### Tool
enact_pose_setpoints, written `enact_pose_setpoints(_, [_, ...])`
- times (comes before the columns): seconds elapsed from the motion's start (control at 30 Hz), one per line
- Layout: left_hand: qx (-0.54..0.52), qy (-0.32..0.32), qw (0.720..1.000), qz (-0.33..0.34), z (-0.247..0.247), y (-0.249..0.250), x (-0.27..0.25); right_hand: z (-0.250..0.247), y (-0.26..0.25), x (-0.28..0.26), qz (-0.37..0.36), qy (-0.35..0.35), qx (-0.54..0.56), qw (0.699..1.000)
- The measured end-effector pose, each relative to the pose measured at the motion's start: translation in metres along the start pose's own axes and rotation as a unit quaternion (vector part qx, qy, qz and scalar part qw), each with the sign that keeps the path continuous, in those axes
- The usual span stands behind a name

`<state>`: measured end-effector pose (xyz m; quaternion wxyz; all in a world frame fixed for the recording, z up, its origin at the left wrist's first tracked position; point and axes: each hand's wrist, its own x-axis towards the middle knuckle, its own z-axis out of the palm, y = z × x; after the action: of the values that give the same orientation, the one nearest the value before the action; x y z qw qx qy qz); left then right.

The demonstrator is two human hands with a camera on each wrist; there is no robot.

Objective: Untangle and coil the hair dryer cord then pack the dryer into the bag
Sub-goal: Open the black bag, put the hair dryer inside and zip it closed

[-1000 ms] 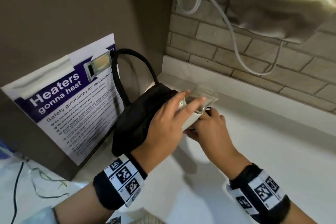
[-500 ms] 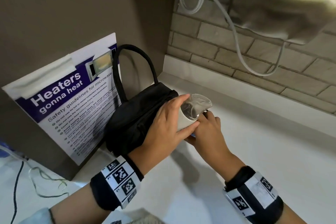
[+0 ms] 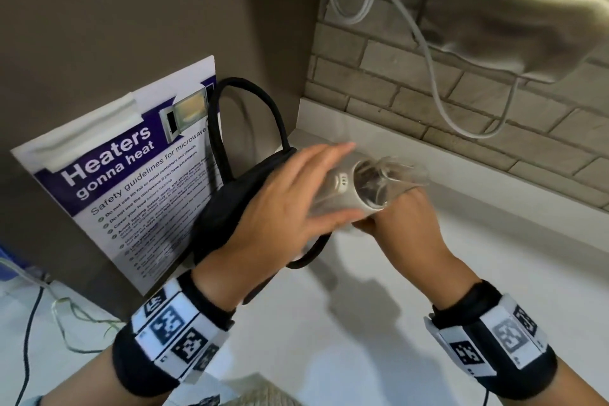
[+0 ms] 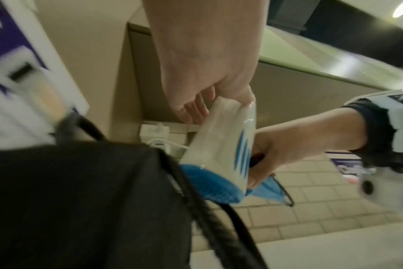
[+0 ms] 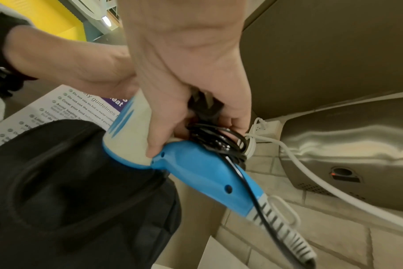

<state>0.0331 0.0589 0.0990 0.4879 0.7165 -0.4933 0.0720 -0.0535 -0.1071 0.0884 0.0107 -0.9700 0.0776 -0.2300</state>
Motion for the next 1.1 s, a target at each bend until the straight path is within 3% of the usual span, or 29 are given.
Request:
enact_pose_setpoints(0.1, [0.053, 0.147, 0.987, -0.044, -0.023, -0.026, -0.014, -0.011, 0.008, 0.013, 0.007, 0.025, -0.02, 0.999])
enact_pose_setpoints(0.17, [0.132, 0.185, 0.969, -0.097, -0.028, -0.048, -0.027, -0.02, 0.008, 0.024, -0.004, 0.059, -0.037, 0.998])
enact_pose_setpoints(0.23, [0.224, 0.15, 0.952, -0.143, -0.024, -0.067, -0.039, -0.027, 0.002, 0.038, -0.01, 0.104, -0.077, 0.992])
enact_pose_setpoints(0.3, [0.236, 0.122, 0.949, -0.172, -0.017, -0.077, -0.048, -0.027, -0.01, 0.05, -0.027, 0.123, -0.131, 0.983])
enact_pose_setpoints(0.47, [0.127, 0.109, 0.948, -0.272, -0.018, -0.074, -0.046, -0.006, -0.04, 0.069, -0.143, 0.004, -0.213, 0.966])
enact_pose_setpoints(0.6, [0.039, 0.059, 0.967, -0.245, -0.026, -0.079, -0.046, 0.009, -0.052, 0.059, -0.277, -0.084, -0.209, 0.934])
enact_pose_setpoints(0.73, [-0.112, 0.01, 0.951, -0.288, -0.028, -0.074, -0.035, 0.02, -0.058, 0.05, -0.345, -0.131, -0.156, 0.916])
enact_pose_setpoints(0.83, [-0.177, -0.01, 0.937, -0.301, -0.025, -0.067, -0.036, 0.037, -0.056, 0.048, -0.36, -0.159, -0.116, 0.912])
enact_pose_setpoints(0.93, [-0.213, 0.018, 0.924, -0.316, -0.023, -0.074, -0.041, 0.051, -0.053, 0.047, -0.353, -0.191, -0.053, 0.914])
enact_pose_setpoints(1.1, [-0.177, 0.028, 0.928, -0.327, -0.022, -0.083, -0.042, 0.067, -0.041, 0.054, -0.321, -0.259, 0.054, 0.909])
